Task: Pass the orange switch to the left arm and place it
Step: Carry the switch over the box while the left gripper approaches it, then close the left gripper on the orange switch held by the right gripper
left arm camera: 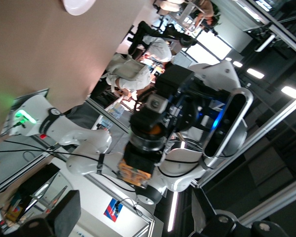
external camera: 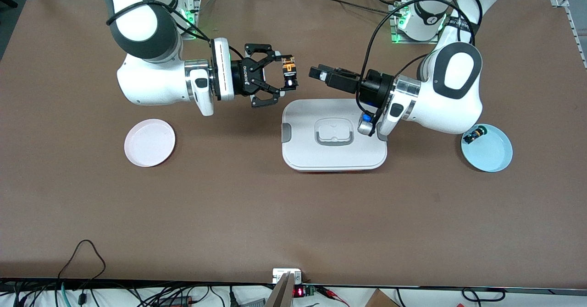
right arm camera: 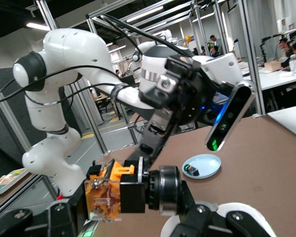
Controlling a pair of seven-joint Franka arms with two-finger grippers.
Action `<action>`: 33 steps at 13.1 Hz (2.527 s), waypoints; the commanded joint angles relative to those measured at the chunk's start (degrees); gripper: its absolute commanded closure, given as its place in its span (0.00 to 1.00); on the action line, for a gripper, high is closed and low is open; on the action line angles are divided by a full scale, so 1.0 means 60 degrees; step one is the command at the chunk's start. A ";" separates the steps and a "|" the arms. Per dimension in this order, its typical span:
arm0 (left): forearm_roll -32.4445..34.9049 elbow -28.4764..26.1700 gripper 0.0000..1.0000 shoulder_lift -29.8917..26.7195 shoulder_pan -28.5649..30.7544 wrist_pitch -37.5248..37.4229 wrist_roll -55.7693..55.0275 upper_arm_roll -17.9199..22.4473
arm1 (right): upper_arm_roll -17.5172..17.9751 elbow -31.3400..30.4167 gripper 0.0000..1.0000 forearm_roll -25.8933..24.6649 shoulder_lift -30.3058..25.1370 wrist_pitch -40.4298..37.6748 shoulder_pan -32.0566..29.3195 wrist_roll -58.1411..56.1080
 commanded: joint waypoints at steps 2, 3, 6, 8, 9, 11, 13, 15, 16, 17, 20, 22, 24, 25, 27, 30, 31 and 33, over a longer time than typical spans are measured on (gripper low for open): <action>-0.0478 -0.0747 0.01 -0.0610 0.0034 0.0870 0.1859 -0.0133 | 0.0040 -0.0096 1.00 0.0341 -0.0041 0.0367 0.0067 -0.0302; -0.0478 -0.0776 0.01 -0.0595 0.0034 0.1235 0.2460 -0.0293 | 0.0040 -0.0139 1.00 0.0341 -0.0040 0.0382 0.0068 -0.0360; -0.0828 -0.0777 0.01 -0.0537 0.0019 0.2159 0.2876 -0.0821 | 0.0040 -0.0183 1.00 0.0356 -0.0026 0.0485 0.0053 -0.0857; -0.1079 -0.0777 0.02 -0.0493 -0.0082 0.2395 0.3182 -0.0866 | 0.0040 -0.0242 1.00 0.0356 -0.0026 0.0499 0.0053 -0.0932; -0.1065 -0.0777 0.02 -0.0420 -0.0112 0.2396 0.3271 -0.0866 | 0.0040 -0.0242 1.00 0.0356 -0.0026 0.0499 0.0053 -0.0976; -0.1064 -0.0777 0.04 -0.0404 -0.0317 0.2396 0.3490 -0.0866 | 0.0040 -0.0242 1.00 0.0356 -0.0026 0.0514 0.0053 -0.0976; -0.1064 -0.0791 0.08 -0.0390 -0.0361 0.2381 0.4002 -0.0866 | 0.0040 -0.0271 1.00 0.0356 -0.0026 0.0514 0.0053 -0.0976; -0.1064 -0.0850 0.19 -0.0346 -0.0376 0.2381 0.4485 -0.0866 | 0.0040 -0.0271 1.00 0.0356 -0.0026 0.0528 0.0053 -0.0991; -0.1050 -0.0864 0.28 -0.0302 -0.0376 0.2352 0.4937 -0.0866 | 0.0040 -0.0286 1.00 0.0356 -0.0026 0.0529 0.0067 -0.0991; -0.1050 -0.0850 0.42 -0.0186 -0.0376 0.2352 0.5478 -0.0866 | 0.0040 -0.0286 1.00 0.0356 -0.0040 0.0529 0.0053 -0.0991; -0.1050 -0.0850 0.75 -0.0141 -0.0376 0.2352 0.5791 -0.0866 | 0.0040 -0.0359 1.00 0.0341 -0.0040 0.0514 0.0053 -0.1005; -0.1050 -0.0835 0.78 -0.0141 -0.0362 0.2323 0.5777 -0.0866 | 0.0026 -0.0359 1.00 0.0341 -0.0040 0.0514 0.0053 -0.0991; -0.1050 -0.0821 0.78 -0.0141 -0.0362 0.2323 0.5777 -0.0866 | 0.0040 -0.0359 1.00 0.0356 -0.0055 0.0499 0.0053 -0.0991; -0.1035 -0.0820 0.78 -0.0141 -0.0362 0.2323 0.5777 -0.0866 | 0.0040 -0.0359 1.00 0.0356 -0.0055 0.0470 0.0038 -0.0976; -0.1035 -0.0820 0.78 -0.0155 -0.0347 0.2323 0.5777 -0.0866 | 0.0040 -0.0447 0.01 0.0370 -0.0142 0.0455 -0.0005 -0.0743; -0.1035 -0.0806 0.78 -0.0155 -0.0347 0.2323 0.5762 -0.0866 | 0.0026 -0.0491 0.00 0.0634 -0.0202 0.0397 -0.0035 -0.0522; -0.1035 -0.0791 0.78 -0.0155 -0.0347 0.2323 0.5719 -0.0866 | 0.0040 -0.0491 0.00 0.0634 -0.0202 0.0411 -0.0035 -0.0522; -0.0890 -0.0689 0.78 -0.0185 -0.0347 0.2323 0.5660 -0.0837 | 0.0026 -0.0491 0.00 0.0634 -0.0202 0.0397 -0.0035 -0.0522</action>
